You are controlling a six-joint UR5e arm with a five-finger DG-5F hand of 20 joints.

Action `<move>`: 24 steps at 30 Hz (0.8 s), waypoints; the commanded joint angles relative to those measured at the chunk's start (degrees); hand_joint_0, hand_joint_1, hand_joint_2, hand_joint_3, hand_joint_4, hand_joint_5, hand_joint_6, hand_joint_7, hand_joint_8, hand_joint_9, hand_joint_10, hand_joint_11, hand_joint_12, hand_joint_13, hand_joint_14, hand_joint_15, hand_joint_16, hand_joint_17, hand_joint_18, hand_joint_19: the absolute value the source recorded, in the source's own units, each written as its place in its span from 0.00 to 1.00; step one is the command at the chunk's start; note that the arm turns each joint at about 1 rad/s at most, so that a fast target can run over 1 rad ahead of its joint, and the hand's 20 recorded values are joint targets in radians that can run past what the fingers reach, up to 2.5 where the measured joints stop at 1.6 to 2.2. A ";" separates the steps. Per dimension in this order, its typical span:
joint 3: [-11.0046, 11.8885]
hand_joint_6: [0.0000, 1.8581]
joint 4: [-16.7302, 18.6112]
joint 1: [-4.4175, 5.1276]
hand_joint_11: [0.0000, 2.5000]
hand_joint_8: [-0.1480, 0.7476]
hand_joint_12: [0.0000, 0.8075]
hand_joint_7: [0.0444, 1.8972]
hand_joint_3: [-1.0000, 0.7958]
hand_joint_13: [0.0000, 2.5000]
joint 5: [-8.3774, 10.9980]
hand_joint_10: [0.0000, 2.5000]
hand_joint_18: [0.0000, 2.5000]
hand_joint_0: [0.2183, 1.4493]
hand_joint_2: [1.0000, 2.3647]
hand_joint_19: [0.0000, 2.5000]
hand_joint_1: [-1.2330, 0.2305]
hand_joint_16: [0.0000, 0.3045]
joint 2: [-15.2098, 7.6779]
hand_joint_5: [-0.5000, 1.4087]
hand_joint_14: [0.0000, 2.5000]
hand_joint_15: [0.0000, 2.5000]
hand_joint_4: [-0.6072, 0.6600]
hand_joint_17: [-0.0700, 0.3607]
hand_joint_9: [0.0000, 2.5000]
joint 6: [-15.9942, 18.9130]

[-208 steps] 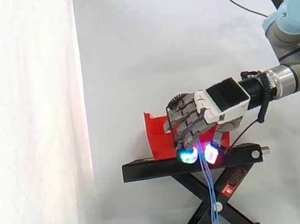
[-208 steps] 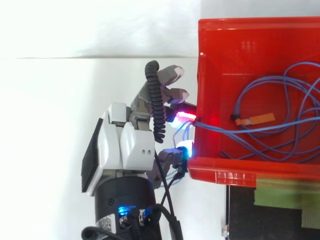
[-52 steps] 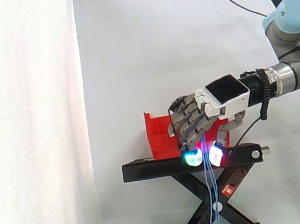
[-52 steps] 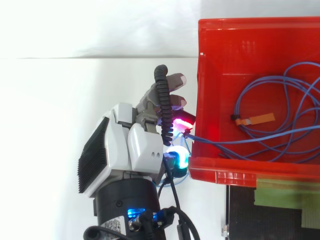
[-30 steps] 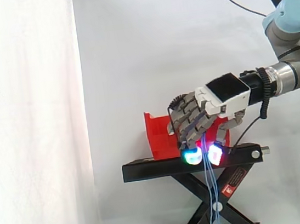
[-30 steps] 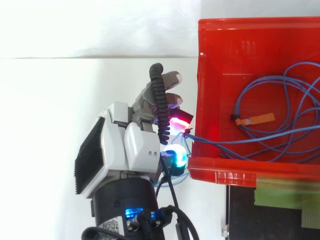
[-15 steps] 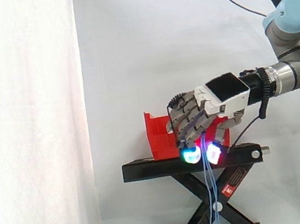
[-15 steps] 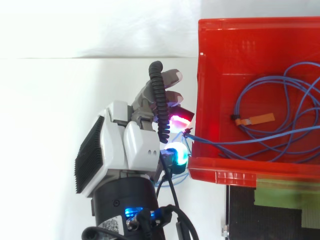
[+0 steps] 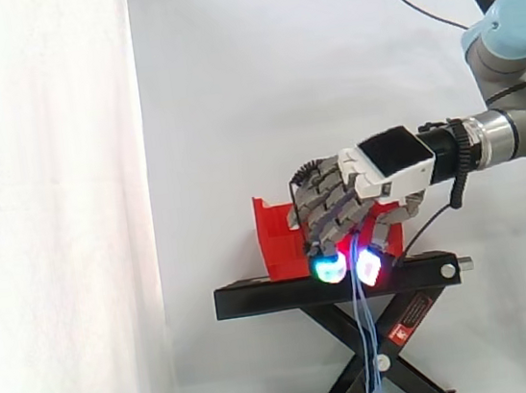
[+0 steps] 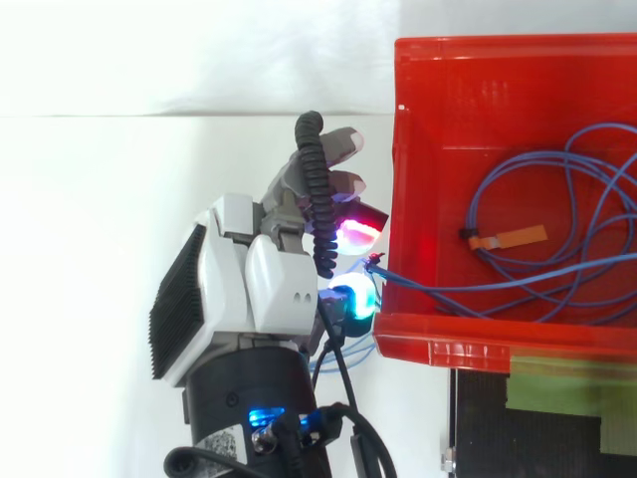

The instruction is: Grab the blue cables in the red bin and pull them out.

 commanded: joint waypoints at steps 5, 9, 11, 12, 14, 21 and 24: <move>-0.05 0.02 -0.13 -0.14 0.26 0.47 0.45 0.43 0.00 0.28 -0.32 0.01 0.24 0.47 0.00 0.20 0.18 0.17 0.00 0.70 0.01 0.16 0.65 0.43 0.37 0.00; -0.66 0.01 0.05 -0.05 0.26 0.48 0.45 0.43 0.00 0.28 -0.32 0.01 0.24 0.47 0.00 0.20 0.18 0.17 0.00 0.70 0.01 0.16 0.66 0.43 0.37 0.00; -0.66 0.01 0.05 -0.14 0.26 0.48 0.45 0.43 0.00 0.28 -0.32 0.01 0.24 0.47 0.00 0.20 0.18 0.17 0.00 0.70 0.01 0.16 0.66 0.43 0.38 0.00; -0.66 0.01 0.05 -0.14 0.26 0.47 0.46 0.43 0.00 0.28 -0.32 0.01 0.24 0.47 0.00 0.20 0.18 0.17 0.00 0.70 0.01 0.17 0.66 0.43 0.38 0.00; -0.66 0.01 0.05 -0.14 0.26 0.47 0.45 0.43 0.00 0.28 -0.32 0.01 0.24 0.47 0.00 0.20 0.18 0.17 0.00 0.70 0.01 0.16 0.65 0.43 0.38 0.00; -0.66 0.14 0.13 -0.14 0.26 0.48 0.45 0.40 0.00 0.28 -0.32 0.01 0.25 0.48 0.00 0.20 0.18 0.17 0.00 0.70 0.01 0.16 0.65 0.43 0.38 0.00; -0.75 0.24 0.13 -0.14 0.26 0.48 0.45 0.37 0.00 0.28 -0.32 0.01 0.25 0.49 0.00 0.19 0.18 0.16 0.00 0.69 0.01 0.16 0.64 0.42 0.39 0.00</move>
